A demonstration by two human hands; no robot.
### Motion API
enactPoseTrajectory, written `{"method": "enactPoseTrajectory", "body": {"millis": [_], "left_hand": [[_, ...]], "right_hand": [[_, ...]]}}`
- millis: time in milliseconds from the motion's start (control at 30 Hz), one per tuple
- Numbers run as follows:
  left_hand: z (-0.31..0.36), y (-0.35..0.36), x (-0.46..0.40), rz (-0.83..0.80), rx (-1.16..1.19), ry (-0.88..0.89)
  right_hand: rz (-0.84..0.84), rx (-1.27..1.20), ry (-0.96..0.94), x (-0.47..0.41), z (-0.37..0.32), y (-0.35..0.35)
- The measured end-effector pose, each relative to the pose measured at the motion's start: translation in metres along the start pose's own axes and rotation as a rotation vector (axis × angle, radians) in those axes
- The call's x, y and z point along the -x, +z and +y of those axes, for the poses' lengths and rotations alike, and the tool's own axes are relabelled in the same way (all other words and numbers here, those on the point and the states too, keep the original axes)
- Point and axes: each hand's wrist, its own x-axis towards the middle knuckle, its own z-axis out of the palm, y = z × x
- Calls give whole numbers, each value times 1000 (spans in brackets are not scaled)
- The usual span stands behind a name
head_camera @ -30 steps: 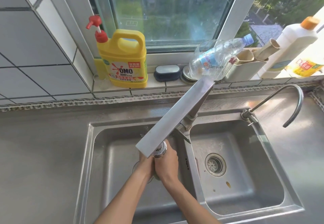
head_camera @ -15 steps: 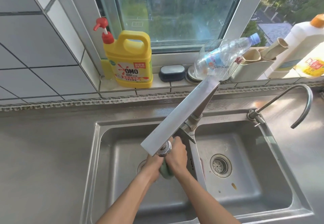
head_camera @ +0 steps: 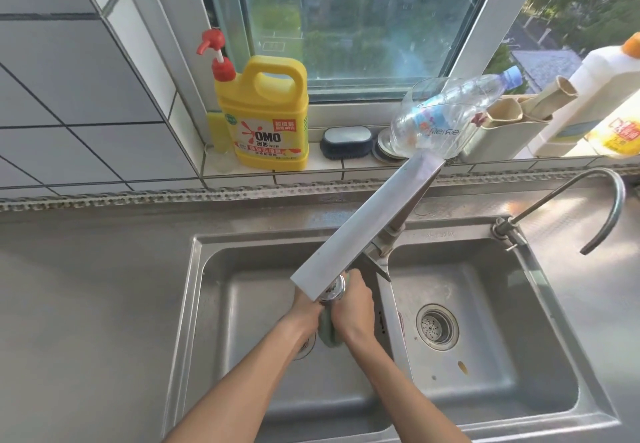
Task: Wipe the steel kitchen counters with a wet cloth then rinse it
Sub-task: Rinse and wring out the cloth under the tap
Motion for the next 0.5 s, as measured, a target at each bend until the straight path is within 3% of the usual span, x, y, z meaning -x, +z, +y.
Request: {"method": "enactPoseTrajectory", "body": {"millis": [100, 267, 433, 500], "left_hand": [[3, 3, 0, 69, 159, -107], [-14, 10, 20, 141, -73, -134], [-1, -6, 8, 109, 159, -218], [-5, -5, 11, 73, 103, -212]], "right_hand": [[-48, 109, -82, 12, 4, 5], [24, 96, -12, -8, 4, 0], [-63, 100, -85, 19, 7, 14], [-68, 125, -104, 10, 2, 8]]}}
